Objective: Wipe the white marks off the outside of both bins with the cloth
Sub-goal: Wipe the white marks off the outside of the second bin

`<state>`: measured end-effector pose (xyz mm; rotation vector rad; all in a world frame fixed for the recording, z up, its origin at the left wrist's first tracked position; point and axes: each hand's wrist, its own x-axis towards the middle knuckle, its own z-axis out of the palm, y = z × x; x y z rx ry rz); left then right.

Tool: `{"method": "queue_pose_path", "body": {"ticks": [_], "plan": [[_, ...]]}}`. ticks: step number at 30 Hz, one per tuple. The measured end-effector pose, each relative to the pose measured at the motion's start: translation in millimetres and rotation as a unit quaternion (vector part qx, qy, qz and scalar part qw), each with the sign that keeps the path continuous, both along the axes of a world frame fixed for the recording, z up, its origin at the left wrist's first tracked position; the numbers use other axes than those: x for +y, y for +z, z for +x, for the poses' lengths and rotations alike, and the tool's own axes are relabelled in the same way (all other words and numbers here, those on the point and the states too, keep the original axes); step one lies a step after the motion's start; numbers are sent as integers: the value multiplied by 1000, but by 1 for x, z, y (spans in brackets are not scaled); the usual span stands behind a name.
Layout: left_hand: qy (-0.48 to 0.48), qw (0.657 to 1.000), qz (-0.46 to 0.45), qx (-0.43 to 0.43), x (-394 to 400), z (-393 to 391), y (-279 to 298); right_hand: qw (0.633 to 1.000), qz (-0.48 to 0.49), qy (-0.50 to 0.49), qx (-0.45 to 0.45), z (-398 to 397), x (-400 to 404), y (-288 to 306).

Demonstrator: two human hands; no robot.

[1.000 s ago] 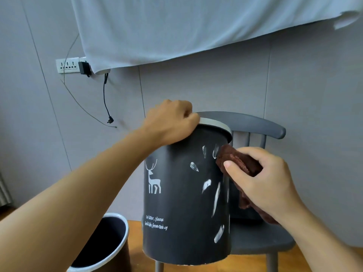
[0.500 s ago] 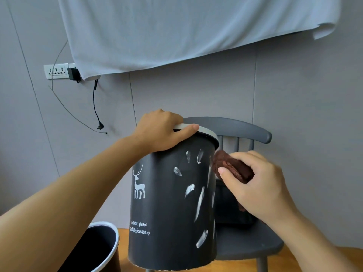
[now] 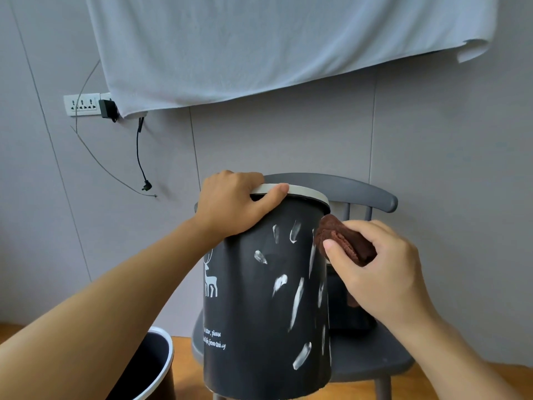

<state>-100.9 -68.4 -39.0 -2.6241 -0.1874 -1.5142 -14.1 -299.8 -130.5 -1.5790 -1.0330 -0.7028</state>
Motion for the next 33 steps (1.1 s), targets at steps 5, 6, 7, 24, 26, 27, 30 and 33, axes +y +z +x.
{"method": "queue_pose_path", "body": {"ticks": [5,6,7,24,26,27,30,33], "plan": [[-3,1000,-9,-6,2,-7,-3,999,-29,3,-43,-3,19,11],[-6,1000,-9,-11,3,-8,-4,998,-34,1,-52,-2,24,14],[-8,1000,-9,-15,3,-10,-4,997,-39,-4,-62,-2,29,17],[-26,999,9,-33,11,-13,-5,972,-151,14,-180,-10,37,26],[-30,999,12,-33,11,-13,-6,967,-176,28,-183,-14,33,21],[-31,999,14,-33,11,-13,-6,971,-162,24,-172,-12,33,24],[-27,999,22,-34,9,-13,-5,987,-90,-12,-131,-3,39,40],[-16,999,14,-34,9,-14,-6,985,-96,-5,-142,-6,40,34]]}}
